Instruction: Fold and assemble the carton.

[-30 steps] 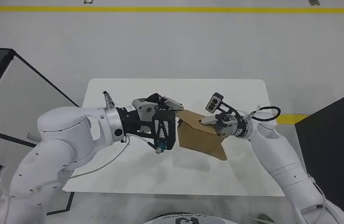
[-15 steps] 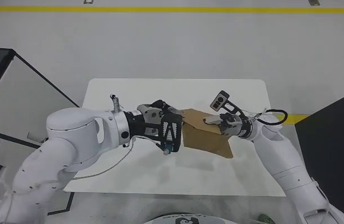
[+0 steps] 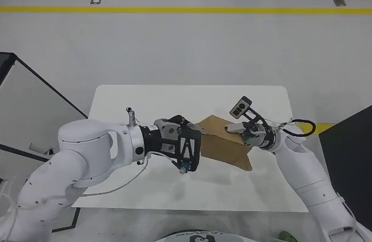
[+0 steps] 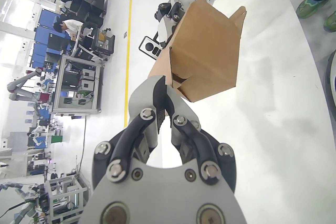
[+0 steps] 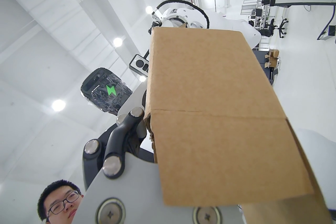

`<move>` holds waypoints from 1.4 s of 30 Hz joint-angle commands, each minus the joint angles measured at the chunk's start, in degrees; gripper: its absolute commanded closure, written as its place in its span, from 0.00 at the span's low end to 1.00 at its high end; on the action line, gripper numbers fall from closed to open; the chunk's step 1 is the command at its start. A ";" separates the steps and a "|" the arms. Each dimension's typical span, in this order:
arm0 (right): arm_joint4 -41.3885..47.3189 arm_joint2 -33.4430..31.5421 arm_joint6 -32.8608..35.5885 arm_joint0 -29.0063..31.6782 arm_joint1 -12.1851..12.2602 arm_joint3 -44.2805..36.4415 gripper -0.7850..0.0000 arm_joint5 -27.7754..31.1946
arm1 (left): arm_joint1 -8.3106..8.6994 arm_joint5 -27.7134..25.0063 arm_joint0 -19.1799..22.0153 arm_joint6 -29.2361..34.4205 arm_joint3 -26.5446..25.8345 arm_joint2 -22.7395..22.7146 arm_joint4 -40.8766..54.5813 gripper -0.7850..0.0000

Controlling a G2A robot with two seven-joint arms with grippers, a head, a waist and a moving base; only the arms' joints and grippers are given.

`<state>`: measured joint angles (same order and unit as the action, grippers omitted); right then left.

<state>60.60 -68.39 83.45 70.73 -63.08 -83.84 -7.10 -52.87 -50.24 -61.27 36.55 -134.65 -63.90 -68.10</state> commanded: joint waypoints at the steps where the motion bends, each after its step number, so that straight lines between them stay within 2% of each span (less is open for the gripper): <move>1: 0.03 0.09 0.26 -0.11 -0.03 0.12 1.00 0.01 | -0.03 0.53 -0.06 -0.20 0.00 0.21 0.19 1.00; 6: -0.55 0.59 0.89 -1.02 -0.18 1.28 1.00 0.43 | -0.09 2.98 -0.79 -1.04 0.19 0.09 1.13 1.00; 15: -0.46 0.59 0.62 -0.98 -0.20 1.07 1.00 0.62 | -0.09 2.98 -0.79 -1.04 0.19 0.09 1.13 1.00; 17: 0.81 0.66 0.80 -0.64 -0.41 0.26 1.00 2.36 | -0.09 2.98 -0.79 -1.04 0.19 0.09 1.13 1.00; 19: -3.51 0.62 2.71 -1.66 -0.26 1.08 1.00 5.53 | -0.09 2.98 -0.79 -1.04 0.19 0.09 1.13 1.00; 24: -2.62 1.75 4.55 -3.92 -0.75 4.56 1.00 10.55 | -0.09 2.98 -0.79 -1.04 0.19 0.09 1.13 1.00; 42: 2.55 8.45 4.55 -8.32 0.24 6.50 1.00 17.33 | -0.09 2.98 -0.79 -1.04 0.19 0.09 1.13 1.00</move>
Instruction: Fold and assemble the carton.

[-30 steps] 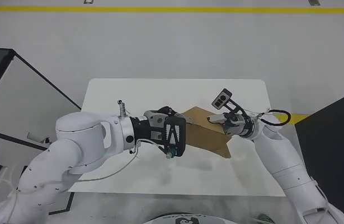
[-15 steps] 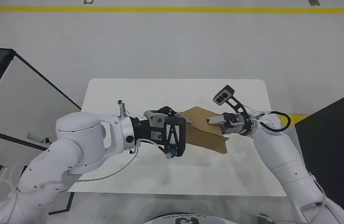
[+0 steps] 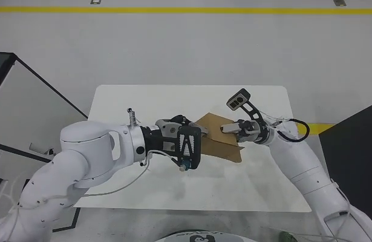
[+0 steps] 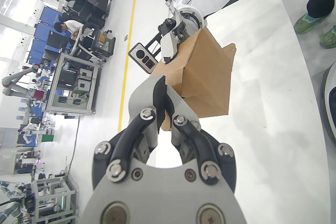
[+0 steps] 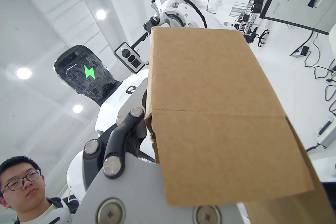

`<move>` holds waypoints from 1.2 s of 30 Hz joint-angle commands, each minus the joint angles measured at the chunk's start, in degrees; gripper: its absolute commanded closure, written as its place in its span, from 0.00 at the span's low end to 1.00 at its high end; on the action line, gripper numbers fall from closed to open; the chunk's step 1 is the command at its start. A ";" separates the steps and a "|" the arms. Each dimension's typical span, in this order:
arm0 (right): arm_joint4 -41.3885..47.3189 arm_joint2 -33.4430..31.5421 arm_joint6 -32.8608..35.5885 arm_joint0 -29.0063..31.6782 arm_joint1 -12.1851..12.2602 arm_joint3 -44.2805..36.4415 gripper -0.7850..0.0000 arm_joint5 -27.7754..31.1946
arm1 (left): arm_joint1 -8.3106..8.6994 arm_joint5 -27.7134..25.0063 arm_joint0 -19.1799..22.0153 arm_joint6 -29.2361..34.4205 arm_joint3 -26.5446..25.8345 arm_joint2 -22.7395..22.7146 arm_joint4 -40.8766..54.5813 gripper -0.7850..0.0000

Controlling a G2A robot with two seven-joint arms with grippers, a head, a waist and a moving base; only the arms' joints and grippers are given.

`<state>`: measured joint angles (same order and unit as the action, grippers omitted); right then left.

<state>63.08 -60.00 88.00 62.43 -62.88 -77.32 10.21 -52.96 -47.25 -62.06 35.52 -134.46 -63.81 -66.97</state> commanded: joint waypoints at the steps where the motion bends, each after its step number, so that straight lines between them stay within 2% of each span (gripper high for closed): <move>1: 0.07 0.06 0.00 -0.01 0.04 -0.02 1.00 0.01 | 0.00 0.00 0.00 0.00 0.00 0.00 0.00 1.00; 32: 0.01 0.04 -0.43 0.07 0.03 -0.15 1.00 0.00 | 0.00 0.00 0.00 0.00 0.00 0.00 0.00 1.00; 36: -0.82 -1.49 -1.09 1.14 0.22 -1.21 1.00 0.51 | 0.00 0.00 0.00 0.00 0.00 0.00 0.00 1.00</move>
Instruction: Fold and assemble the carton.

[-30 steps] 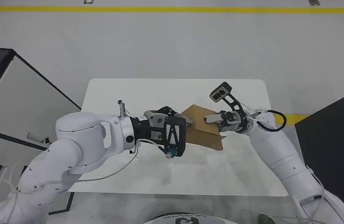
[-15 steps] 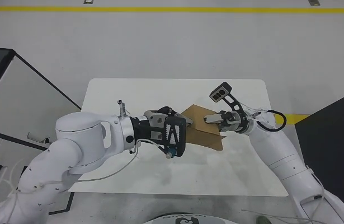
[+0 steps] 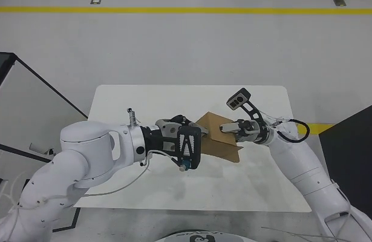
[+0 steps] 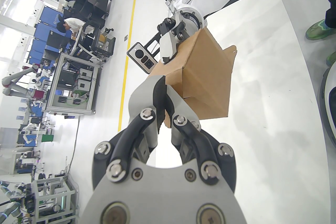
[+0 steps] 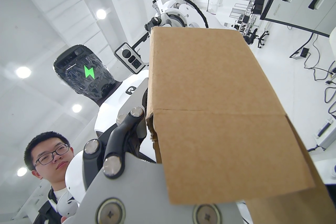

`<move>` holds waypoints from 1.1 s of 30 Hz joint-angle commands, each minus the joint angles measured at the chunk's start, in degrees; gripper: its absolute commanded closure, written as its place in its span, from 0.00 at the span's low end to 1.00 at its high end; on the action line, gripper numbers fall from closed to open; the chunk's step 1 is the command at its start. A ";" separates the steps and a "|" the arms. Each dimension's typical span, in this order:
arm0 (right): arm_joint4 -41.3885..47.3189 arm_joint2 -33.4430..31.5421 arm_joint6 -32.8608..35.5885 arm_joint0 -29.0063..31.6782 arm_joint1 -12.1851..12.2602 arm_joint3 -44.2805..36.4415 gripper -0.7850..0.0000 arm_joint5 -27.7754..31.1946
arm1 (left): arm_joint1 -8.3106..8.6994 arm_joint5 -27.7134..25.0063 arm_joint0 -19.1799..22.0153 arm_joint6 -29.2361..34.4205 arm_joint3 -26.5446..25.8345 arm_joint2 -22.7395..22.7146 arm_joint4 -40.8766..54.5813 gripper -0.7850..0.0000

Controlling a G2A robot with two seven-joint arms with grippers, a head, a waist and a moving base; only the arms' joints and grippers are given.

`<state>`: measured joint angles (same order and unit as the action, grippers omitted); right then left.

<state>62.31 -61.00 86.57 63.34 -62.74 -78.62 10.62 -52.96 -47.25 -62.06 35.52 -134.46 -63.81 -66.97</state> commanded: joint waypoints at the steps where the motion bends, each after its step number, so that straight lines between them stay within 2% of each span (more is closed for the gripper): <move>1: 0.16 -0.93 0.93 0.47 0.13 0.08 1.00 0.18 | 0.00 0.00 0.00 0.00 0.00 0.00 0.00 1.00; 11: -0.75 -2.42 1.43 1.59 1.01 -0.89 1.00 0.95 | 0.00 0.00 0.00 0.00 0.00 0.00 0.00 1.00; 33: 5.78 3.32 1.43 -1.20 5.06 -2.06 1.00 5.66 | 0.00 0.00 0.00 0.00 0.00 0.00 0.00 1.00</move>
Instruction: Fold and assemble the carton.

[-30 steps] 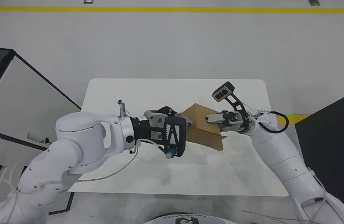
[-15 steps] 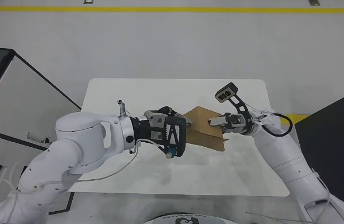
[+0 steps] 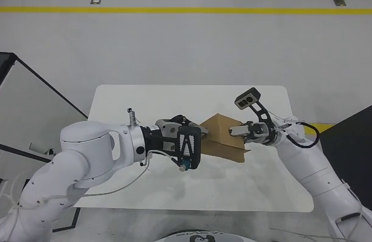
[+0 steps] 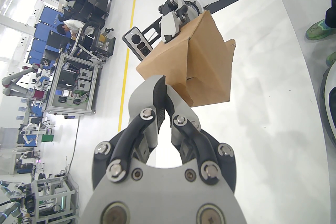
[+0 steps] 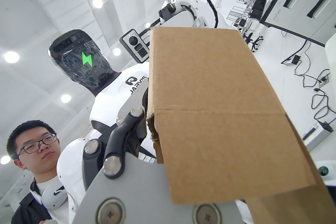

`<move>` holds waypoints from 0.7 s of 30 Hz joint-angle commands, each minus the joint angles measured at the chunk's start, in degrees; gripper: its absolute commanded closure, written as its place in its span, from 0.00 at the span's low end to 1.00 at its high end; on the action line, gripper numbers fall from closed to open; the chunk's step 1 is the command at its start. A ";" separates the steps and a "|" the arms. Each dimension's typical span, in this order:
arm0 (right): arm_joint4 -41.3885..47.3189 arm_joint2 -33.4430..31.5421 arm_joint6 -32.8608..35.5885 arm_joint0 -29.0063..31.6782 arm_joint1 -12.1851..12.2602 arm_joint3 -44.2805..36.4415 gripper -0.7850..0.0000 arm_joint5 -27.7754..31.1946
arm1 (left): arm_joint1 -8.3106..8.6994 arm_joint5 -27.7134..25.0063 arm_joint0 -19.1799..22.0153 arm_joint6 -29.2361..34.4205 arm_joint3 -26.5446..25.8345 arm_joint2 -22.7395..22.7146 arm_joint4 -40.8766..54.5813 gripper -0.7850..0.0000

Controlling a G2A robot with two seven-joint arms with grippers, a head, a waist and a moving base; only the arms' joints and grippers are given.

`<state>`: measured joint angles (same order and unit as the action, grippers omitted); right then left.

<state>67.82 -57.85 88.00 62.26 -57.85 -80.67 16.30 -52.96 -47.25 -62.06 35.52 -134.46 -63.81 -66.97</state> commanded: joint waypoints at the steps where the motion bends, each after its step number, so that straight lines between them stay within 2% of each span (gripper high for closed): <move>1: 0.55 0.37 0.00 -0.27 0.34 -0.09 1.00 -0.02 | 0.00 0.00 0.00 0.00 0.00 0.00 0.00 1.00; 21: 2.00 2.20 0.00 -1.12 1.96 -1.47 1.00 -0.01 | -0.19 0.65 -1.44 -3.38 -0.19 1.84 -3.09 1.00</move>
<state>69.84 -55.63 88.00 61.10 -55.92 -82.01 16.29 -53.13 -46.66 -63.52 32.16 -134.64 -62.04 -70.04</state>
